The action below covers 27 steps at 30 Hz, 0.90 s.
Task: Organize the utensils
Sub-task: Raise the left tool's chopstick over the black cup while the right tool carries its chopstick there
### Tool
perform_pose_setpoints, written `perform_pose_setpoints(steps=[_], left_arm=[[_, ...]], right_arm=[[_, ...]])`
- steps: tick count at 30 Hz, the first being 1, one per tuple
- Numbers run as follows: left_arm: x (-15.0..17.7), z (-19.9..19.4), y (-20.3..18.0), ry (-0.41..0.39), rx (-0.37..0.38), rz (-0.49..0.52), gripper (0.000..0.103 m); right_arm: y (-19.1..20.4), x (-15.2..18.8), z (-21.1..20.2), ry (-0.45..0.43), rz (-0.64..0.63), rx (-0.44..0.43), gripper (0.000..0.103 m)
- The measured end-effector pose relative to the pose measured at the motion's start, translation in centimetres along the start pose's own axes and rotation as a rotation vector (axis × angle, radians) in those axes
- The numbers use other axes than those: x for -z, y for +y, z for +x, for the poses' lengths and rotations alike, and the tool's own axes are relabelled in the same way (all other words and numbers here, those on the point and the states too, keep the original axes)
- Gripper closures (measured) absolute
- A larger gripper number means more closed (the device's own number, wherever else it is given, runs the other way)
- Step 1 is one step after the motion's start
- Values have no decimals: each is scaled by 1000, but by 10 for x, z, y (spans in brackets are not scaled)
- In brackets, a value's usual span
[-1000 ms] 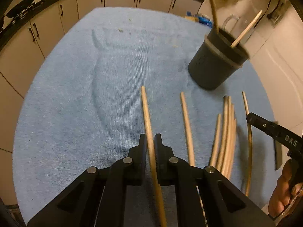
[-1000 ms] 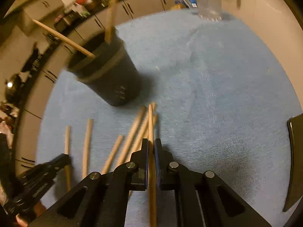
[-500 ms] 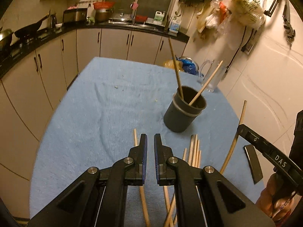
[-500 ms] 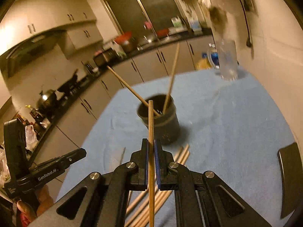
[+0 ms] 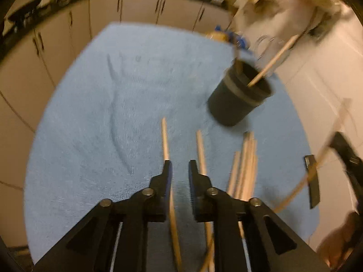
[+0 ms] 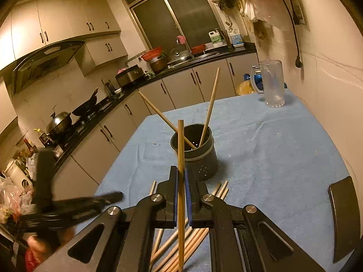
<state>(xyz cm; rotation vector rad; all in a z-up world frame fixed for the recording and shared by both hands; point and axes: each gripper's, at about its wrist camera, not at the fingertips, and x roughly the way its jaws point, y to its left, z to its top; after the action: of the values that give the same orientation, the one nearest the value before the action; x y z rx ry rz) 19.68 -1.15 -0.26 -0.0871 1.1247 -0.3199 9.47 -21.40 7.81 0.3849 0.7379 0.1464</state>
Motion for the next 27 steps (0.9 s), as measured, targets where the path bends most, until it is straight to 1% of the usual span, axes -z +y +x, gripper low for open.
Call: perform_pose_setpoints(steps=[3, 6, 8, 9, 11, 13, 14, 16, 18, 19, 22, 25, 27], left_arm=[[-6, 27, 6, 65, -41, -24, 86], [-11, 43, 5, 101, -63, -25, 85], [-14, 53, 4, 117, -89, -34, 85], [-16, 57, 3, 120, -87, -29, 85], [-19, 59, -2, 111, -104, -11, 85], [-21, 60, -4, 110, -106, -7, 91], [-21, 61, -5, 103, -121, -4, 97], [-21, 60, -2, 94, -114, -11, 97], [-17, 53, -1, 72, -71, -7, 97], [-15, 47, -1, 53, -58, -3, 97], [-8, 19, -5, -42, -35, 19, 97], [-1, -5, -7, -105, -40, 48, 97], [2, -15, -9, -128, -51, 64, 97]], right_arm=[[-3, -2, -3, -5, 4, -8, 97], [-5, -3, -6, -15, 6, -11, 97], [-6, -4, -7, -20, 8, -15, 97], [-6, -4, -8, -21, 8, -17, 97], [-6, -5, -9, -26, 9, -21, 97], [-7, -5, -10, -27, 11, -25, 97], [-7, -5, -10, -27, 13, -26, 97], [-8, -6, -10, -28, 14, -30, 97], [-8, -6, -11, -29, 16, -31, 97], [-8, -7, -12, -33, 17, -30, 97], [-9, -8, -15, -43, 20, -27, 97], [-10, -8, -19, -55, 26, -25, 97], [-10, -9, -21, -61, 30, -24, 97]])
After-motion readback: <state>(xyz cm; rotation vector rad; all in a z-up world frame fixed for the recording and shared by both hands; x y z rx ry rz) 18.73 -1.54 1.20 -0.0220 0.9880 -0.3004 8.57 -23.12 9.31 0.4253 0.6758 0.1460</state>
